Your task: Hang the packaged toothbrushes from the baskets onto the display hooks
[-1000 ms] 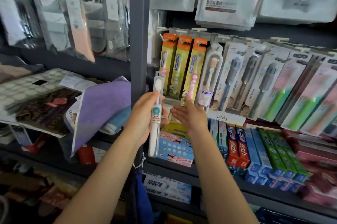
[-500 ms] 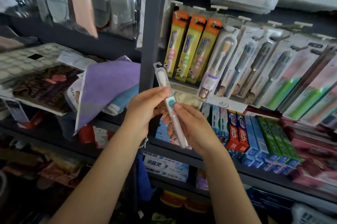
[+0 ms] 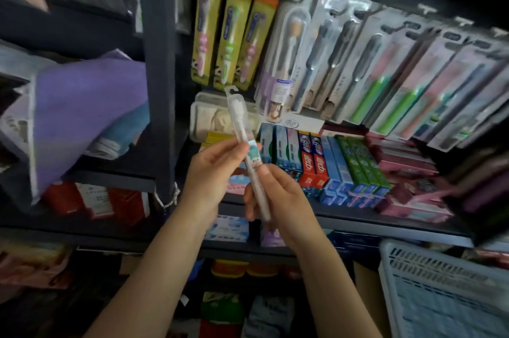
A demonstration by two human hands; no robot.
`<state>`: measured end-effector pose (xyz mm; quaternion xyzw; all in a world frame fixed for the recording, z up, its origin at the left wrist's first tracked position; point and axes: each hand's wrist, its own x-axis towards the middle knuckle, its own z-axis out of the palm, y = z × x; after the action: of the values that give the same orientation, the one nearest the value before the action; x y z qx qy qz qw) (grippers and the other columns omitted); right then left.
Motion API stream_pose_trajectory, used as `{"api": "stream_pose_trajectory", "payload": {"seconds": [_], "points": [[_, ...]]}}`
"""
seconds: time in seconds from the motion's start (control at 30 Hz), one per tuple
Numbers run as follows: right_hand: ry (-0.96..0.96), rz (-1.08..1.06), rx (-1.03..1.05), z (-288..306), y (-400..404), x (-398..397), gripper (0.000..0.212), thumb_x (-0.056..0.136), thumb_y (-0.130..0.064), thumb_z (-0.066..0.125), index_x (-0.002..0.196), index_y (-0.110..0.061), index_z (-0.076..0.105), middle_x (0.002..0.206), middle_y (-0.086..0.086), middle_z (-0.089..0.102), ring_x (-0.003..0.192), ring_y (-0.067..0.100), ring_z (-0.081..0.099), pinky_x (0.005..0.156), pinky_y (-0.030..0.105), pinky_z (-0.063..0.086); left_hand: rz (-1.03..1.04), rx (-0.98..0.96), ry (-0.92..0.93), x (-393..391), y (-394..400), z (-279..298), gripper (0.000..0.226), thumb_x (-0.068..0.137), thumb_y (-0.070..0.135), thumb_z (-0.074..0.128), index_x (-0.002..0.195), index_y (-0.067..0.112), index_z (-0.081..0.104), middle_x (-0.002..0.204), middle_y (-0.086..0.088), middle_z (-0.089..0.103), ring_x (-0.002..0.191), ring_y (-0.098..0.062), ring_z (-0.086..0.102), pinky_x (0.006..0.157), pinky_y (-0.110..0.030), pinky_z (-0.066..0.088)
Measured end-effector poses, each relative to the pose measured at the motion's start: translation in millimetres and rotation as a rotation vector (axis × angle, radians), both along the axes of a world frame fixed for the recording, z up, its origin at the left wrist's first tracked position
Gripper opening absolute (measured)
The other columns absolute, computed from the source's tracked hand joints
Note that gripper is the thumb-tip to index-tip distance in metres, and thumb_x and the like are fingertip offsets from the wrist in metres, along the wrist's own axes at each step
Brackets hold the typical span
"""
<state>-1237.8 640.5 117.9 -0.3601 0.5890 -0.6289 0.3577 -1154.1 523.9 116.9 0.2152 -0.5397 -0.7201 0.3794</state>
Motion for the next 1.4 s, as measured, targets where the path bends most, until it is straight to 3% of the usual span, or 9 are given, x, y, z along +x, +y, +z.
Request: {"api": "stream_pose_trajectory", "payload": {"seconds": [0.13, 0.37, 0.47, 0.57, 0.77, 0.87, 1.03, 1.23, 1.4], "points": [[0.142, -0.099, 0.034, 4.8, 59.0, -48.5, 0.026, 0.107, -0.031, 0.049, 0.111, -0.007, 0.057, 0.081, 0.003, 0.066, 0.059, 0.018, 0.057, 0.056, 0.034, 0.045, -0.002, -0.096, 0.005, -60.0, 40.6, 23.6, 0.012, 0.095, 0.021, 0.065, 0.102, 0.02, 0.075, 0.097, 0.0, 0.078, 0.092, -0.017, 0.073, 0.084, -0.035, 0.057], [0.178, -0.45, -0.199, 29.1, 213.4, -189.8, 0.022, 0.109, -0.027, 0.043, 0.096, -0.012, 0.053, 0.069, 0.012, 0.054, 0.043, 0.019, 0.038, 0.039, 0.024, 0.029, -0.325, -0.323, -0.02, -232.7, 221.5, 57.5, 0.014, 0.096, 0.011, 0.064, 0.104, 0.02, 0.072, 0.095, 0.003, 0.079, 0.092, -0.009, 0.074, 0.081, -0.02, 0.056], [0.201, -0.572, -0.247, 37.8, 281.0, -256.4, 0.025, 0.109, -0.028, 0.043, 0.094, -0.011, 0.053, 0.07, 0.016, 0.051, 0.042, 0.021, 0.036, 0.037, 0.024, 0.029, -0.361, -0.302, 0.009, -301.7, 300.5, 68.6, 0.02, 0.097, 0.007, 0.063, 0.098, 0.026, 0.069, 0.078, 0.016, 0.076, 0.076, 0.005, 0.07, 0.069, -0.01, 0.051], [0.196, -0.606, -0.263, 50.2, 326.1, -304.8, 0.026, 0.109, -0.033, 0.043, 0.096, -0.013, 0.055, 0.066, 0.014, 0.046, 0.041, 0.021, 0.034, 0.037, 0.024, 0.029, -0.308, -0.297, 0.034, -349.4, 346.8, 80.8, 0.025, 0.094, 0.008, 0.068, 0.111, 0.026, 0.065, 0.078, 0.011, 0.077, 0.075, -0.001, 0.072, 0.064, -0.013, 0.052], [0.178, -0.536, -0.294, 79.3, 335.9, -359.5, 0.027, 0.107, -0.036, 0.046, 0.097, -0.013, 0.058, 0.062, 0.007, 0.049, 0.038, 0.013, 0.038, 0.036, 0.024, 0.03, -0.141, -0.266, 0.035, -394.5, 367.2, 105.5, 0.03, 0.094, 0.016, 0.07, 0.118, 0.034, 0.067, 0.091, 0.0, 0.079, 0.083, -0.01, 0.073, 0.065, -0.021, 0.053], [0.132, -0.496, -0.31, 89.5, 331.3, -371.7, 0.029, 0.108, -0.032, 0.045, 0.102, -0.005, 0.055, 0.066, 0.011, 0.052, 0.036, 0.01, 0.037, 0.034, 0.021, 0.029, -0.113, -0.257, 0.023, -405.4, 365.3, 113.8, 0.032, 0.095, 0.016, 0.068, 0.124, 0.031, 0.068, 0.09, 0.0, 0.077, 0.073, -0.009, 0.071, 0.056, -0.019, 0.05], [0.141, -0.454, -0.283, 89.4, 331.4, -380.3, 0.035, 0.108, -0.033, 0.044, 0.11, -0.001, 0.056, 0.064, 0.007, 0.055, 0.038, 0.009, 0.041, 0.036, 0.02, 0.032, -0.077, -0.279, 0.003, -411.4, 362.5, 112.6, 0.036, 0.094, 0.018, 0.069, 0.127, 0.032, 0.068, 0.09, 0.005, 0.078, 0.088, -0.01, 0.074, 0.068, -0.019, 0.057], [0.107, -0.433, -0.245, 72.0, 324.4, -393.8, 0.031, 0.108, -0.035, 0.044, 0.109, -0.006, 0.057, 0.064, 0.005, 0.058, 0.039, 0.012, 0.042, 0.036, 0.022, 0.032, -0.05, -0.254, 0.005, -421.4, 356.6, 96.7, 0.035, 0.093, 0.015, 0.07, 0.123, 0.034, 0.068, 0.091, 0.008, 0.078, 0.086, -0.004, 0.074, 0.063, -0.012, 0.053], [-0.021, -0.447, -0.177, 42.7, 306.6, -412.5, 0.023, 0.107, -0.03, 0.048, 0.111, -0.012, 0.061, 0.089, 0.015, 0.07, 0.061, 0.021, 0.059, 0.053, 0.03, 0.048, 0.015, -0.244, -0.079, -443.3, 339.3, 77.2, 0.028, 0.089, 0.014, 0.074, 0.115, 0.024, 0.074, 0.101, 0.003, 0.078, 0.088, -0.007, 0.074, 0.075, -0.021, 0.059]]}}
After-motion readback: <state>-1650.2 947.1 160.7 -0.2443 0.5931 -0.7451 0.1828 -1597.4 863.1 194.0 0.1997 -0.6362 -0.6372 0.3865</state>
